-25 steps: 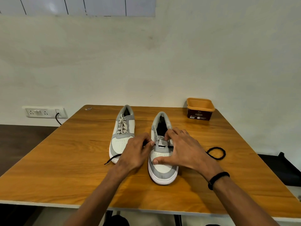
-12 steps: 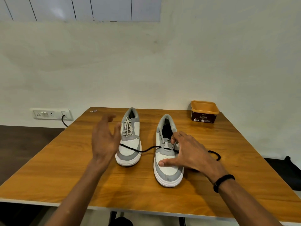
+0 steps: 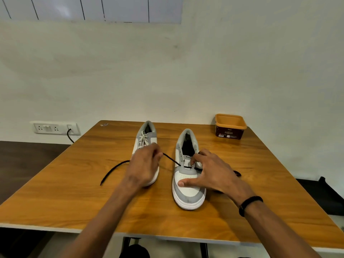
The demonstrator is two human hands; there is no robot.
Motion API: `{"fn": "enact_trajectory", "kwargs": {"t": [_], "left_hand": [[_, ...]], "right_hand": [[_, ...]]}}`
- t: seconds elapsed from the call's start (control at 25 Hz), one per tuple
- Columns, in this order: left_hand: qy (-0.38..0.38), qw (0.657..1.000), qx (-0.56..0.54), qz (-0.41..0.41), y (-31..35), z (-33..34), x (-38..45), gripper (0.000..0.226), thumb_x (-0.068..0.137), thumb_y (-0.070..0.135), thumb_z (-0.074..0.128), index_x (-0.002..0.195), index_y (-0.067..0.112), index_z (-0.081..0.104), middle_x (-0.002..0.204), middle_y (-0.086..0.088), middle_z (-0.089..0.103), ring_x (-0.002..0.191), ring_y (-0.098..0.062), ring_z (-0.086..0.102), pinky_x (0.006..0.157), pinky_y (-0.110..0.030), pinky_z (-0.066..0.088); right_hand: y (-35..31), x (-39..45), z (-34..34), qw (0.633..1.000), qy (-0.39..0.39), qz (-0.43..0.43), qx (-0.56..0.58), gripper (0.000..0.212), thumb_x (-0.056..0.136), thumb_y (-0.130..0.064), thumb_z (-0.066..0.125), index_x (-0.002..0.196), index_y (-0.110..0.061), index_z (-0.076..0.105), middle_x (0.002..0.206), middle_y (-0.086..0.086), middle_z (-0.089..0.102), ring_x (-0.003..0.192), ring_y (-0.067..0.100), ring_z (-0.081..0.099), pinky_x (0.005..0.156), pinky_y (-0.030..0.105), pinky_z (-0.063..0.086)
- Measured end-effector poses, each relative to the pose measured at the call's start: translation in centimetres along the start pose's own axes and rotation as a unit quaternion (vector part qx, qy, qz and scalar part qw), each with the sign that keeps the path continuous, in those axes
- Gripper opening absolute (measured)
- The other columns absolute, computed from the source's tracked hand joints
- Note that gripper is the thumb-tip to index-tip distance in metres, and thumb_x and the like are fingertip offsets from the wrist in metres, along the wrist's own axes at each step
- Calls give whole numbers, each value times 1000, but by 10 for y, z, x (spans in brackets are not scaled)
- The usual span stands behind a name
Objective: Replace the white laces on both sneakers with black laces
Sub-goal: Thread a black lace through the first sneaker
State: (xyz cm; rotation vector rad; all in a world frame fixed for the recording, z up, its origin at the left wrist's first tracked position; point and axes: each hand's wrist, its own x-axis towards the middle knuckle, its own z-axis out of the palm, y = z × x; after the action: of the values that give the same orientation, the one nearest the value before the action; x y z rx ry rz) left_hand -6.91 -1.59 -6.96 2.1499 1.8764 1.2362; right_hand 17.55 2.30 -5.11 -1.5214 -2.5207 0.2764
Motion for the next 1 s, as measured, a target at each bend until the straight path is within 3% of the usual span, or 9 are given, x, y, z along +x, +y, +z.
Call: {"fn": "enact_trajectory", "kwargs": {"t": [0.16,0.24,0.32,0.48,0.56,0.64,0.72,0.84,1.0], "left_hand": [[101,992,-32,-61,-20,-34,6,10,106,21,60,101,13,62,71,1,70,59,-13,64,52,-35,50],[80,990,-71,-90,-11,-32,4,10,105,26,61,102,17,63,69,1,71,57,-8,65,49,-20,46],[44,981,-129,-139,0,-26,4,8,104,29,64,102,21,65,68,-2,72,57,-6,67,51,-15,46],[26,976,-149,-157,9,-25,11,6,101,34,68,100,27,68,72,-3,71,63,-12,68,63,-36,62],[25,979,-137,-152,13,-30,14,9,100,36,69,100,27,70,71,-2,68,63,-11,63,62,-37,60],[22,979,-136,-151,20,-38,19,13,99,38,69,103,26,72,72,1,67,64,-9,61,58,-29,51],[14,972,-179,-149,30,-52,26,15,99,38,70,106,25,73,74,3,68,64,-5,62,58,-24,48],[4,943,-297,-150,56,-78,42,16,101,29,70,110,16,75,75,-1,68,60,-6,59,60,-26,51],[-4,886,-439,-147,105,-118,84,16,101,16,69,110,6,77,75,-2,67,59,-12,56,64,-25,56]], "right_hand": [[-2,-2,0,1000,-3,1,3,98,50,-105,55,125,-41,56,133,-18,45,110,8,49,85,33,55],[-2,-2,-1,1000,-11,8,0,102,47,-105,53,127,-41,55,137,-15,44,112,11,52,87,35,57],[-1,-2,1,999,-24,27,8,107,46,-105,52,133,-42,52,142,-10,44,118,15,53,92,38,57],[1,-5,4,997,-47,27,50,94,68,-93,61,146,-45,42,145,-5,49,125,19,53,98,41,55],[1,-10,-5,993,-54,13,106,76,82,-73,70,146,-43,45,132,-11,57,113,11,57,86,31,55],[-1,-14,-20,984,-48,22,167,57,88,-56,76,138,-41,54,103,-15,60,87,4,59,67,21,48],[-6,-12,-40,964,-12,40,263,37,91,-44,78,124,-37,63,84,-5,69,68,4,60,60,24,50],[-19,-8,-89,911,58,48,406,13,96,-26,75,108,-21,72,74,3,68,57,9,56,55,29,49],[-45,1,-169,826,83,35,557,12,100,-9,67,110,-4,72,82,8,68,53,8,49,49,23,45]]}}
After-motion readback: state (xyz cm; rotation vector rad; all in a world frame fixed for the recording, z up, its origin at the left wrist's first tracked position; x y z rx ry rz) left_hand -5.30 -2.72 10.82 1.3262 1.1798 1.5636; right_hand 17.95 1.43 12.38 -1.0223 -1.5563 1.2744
